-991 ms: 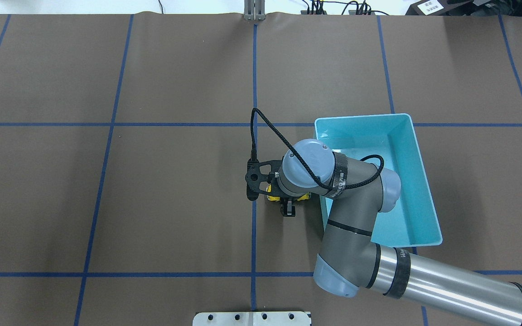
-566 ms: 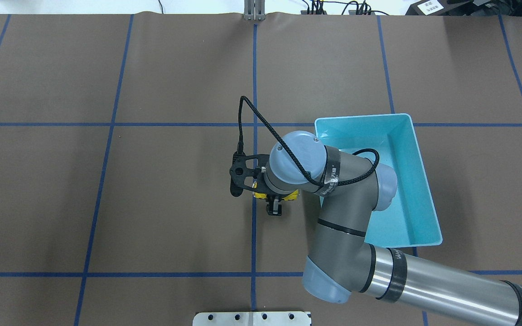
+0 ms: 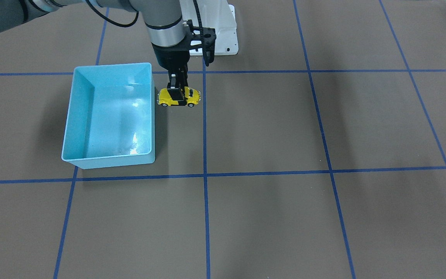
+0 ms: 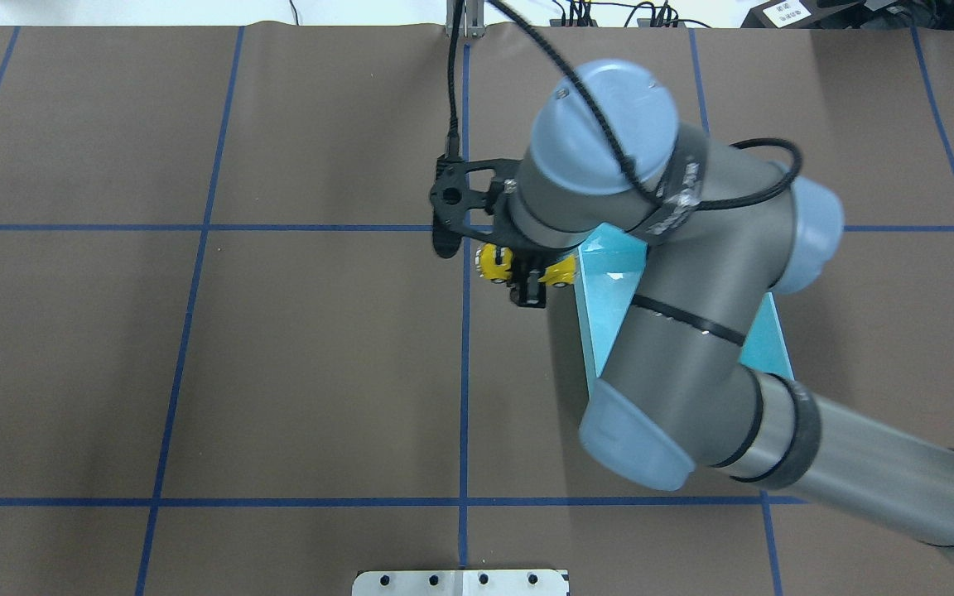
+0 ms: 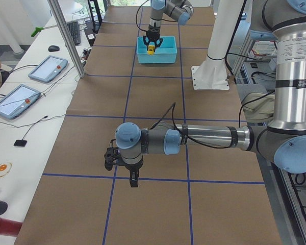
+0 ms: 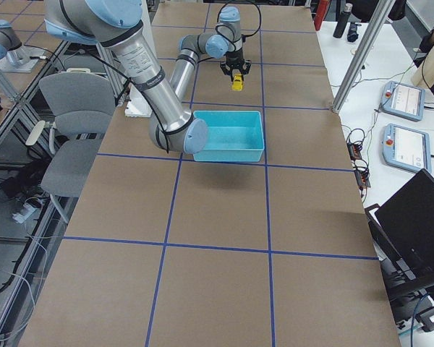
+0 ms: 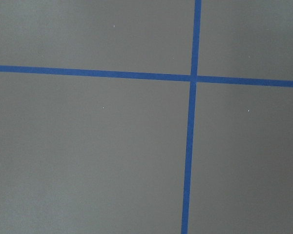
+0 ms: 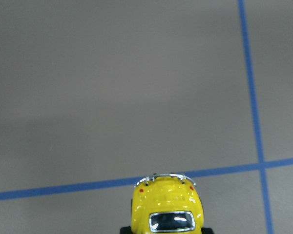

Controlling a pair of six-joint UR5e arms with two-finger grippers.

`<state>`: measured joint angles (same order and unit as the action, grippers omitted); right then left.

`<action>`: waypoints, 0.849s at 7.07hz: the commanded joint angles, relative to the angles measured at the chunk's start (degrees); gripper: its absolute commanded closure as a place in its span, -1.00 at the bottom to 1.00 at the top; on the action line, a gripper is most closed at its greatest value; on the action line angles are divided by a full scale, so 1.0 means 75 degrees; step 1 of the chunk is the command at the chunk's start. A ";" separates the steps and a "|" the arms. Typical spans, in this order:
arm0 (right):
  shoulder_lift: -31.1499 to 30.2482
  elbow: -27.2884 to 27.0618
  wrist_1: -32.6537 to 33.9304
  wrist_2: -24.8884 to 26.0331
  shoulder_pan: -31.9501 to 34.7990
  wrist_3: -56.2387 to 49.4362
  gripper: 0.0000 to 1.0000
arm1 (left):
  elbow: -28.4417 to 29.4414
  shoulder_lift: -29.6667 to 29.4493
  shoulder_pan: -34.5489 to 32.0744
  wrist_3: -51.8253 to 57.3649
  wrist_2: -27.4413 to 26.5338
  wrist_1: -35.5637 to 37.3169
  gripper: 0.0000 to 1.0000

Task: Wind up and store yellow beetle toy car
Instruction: 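Lift the car with the right gripper and carry it over the bin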

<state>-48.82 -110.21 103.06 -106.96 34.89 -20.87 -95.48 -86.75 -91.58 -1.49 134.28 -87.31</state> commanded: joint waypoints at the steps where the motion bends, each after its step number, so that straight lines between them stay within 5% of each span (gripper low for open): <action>1: -0.1568 -0.1180 0.0111 -0.0305 0.0469 -0.1011 1.00 | -0.0007 0.0000 0.0000 0.0000 0.0026 0.0005 -1.00; 4: -0.3271 -0.1151 -0.1700 -0.0352 0.0469 -0.1201 1.00 | -0.0007 0.0000 0.0000 0.0000 0.0038 -0.0007 -1.00; 6: -0.3883 -0.0007 -0.3921 -0.0352 0.0434 -0.1166 1.00 | 0.0004 0.0000 0.0000 0.0000 0.0038 -0.0007 -1.00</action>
<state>-75.15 -115.36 83.54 -109.59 38.27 -29.77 -95.53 -86.75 -91.58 -1.49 134.56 -87.36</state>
